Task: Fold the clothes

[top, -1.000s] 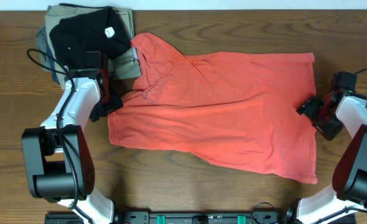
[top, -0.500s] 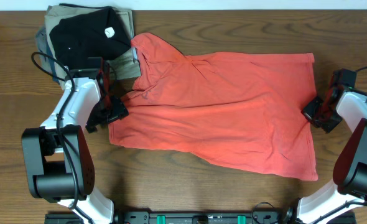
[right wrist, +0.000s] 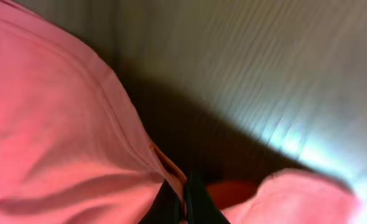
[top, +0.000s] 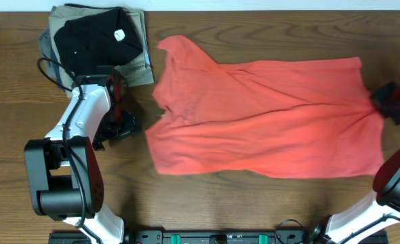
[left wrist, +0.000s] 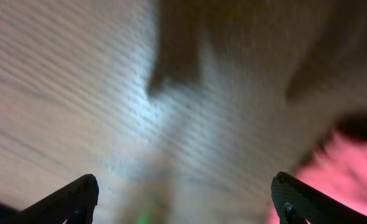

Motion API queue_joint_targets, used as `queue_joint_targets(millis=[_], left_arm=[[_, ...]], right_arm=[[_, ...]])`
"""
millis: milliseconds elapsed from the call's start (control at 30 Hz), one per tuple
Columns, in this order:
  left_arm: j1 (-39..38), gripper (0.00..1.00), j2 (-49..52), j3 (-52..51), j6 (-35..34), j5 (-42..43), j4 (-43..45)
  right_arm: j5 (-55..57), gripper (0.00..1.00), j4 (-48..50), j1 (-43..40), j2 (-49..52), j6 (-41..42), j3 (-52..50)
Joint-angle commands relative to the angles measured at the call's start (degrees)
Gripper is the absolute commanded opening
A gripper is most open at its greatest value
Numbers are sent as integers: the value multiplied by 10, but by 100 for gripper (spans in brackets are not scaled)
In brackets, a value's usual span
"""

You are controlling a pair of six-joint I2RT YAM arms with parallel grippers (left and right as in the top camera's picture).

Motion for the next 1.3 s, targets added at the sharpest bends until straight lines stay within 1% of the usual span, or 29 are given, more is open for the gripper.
queue_joint_targets(millis=[0, 33, 67, 100, 133, 333, 433, 500, 667, 733, 867, 900, 1033, 1167, 1267], left_arm=[[-26, 89, -3, 6, 12, 7, -10], [-34, 89, -3, 6, 17, 14, -11], [-44, 89, -3, 6, 16, 19, -11], [-53, 89, -3, 6, 16, 25, -10], [-63, 89, -3, 6, 16, 28, -10], [-113, 89, -3, 3, 10, 30, -13], [-129, 86, -3, -9, 9, 45, -11], [-138, 86, -3, -12, 10, 59, -6], [-147, 86, -3, -12, 15, 73, 24], [-147, 86, -3, -9, 34, 102, 53], [-147, 87, -3, 29, 76, 107, 100], [-146, 90, -3, 44, 77, 104, 112], [-146, 90, -3, 99, 80, 101, 166], [-147, 90, -2, 138, 111, 103, 244], [-146, 90, 2, 153, 115, 103, 310]], right_arm=[[-6, 16, -39, -19, -4, 8, 71], [-15, 45, -59, -20, -4, 3, 89], [-23, 70, -74, -20, -4, 0, 101], [-30, 87, -89, -20, -4, -2, 110], [-38, 99, -105, -19, -4, -8, 117], [-67, 99, -177, -6, -4, -12, 115], [-71, 99, -208, 15, -4, -13, 108], [-71, 99, -215, 30, -4, -17, 104], [-79, 99, -213, 70, -4, -68, 104], [-79, 99, -210, 89, -3, -79, 104], [-75, 99, -195, 125, -3, -80, 104], [-75, 99, -189, 136, -3, -80, 104], [-75, 99, -174, 168, -3, -80, 101], [-71, 99, -158, 195, -3, -80, 85], [-56, 99, -133, 214, -3, -80, 56]])
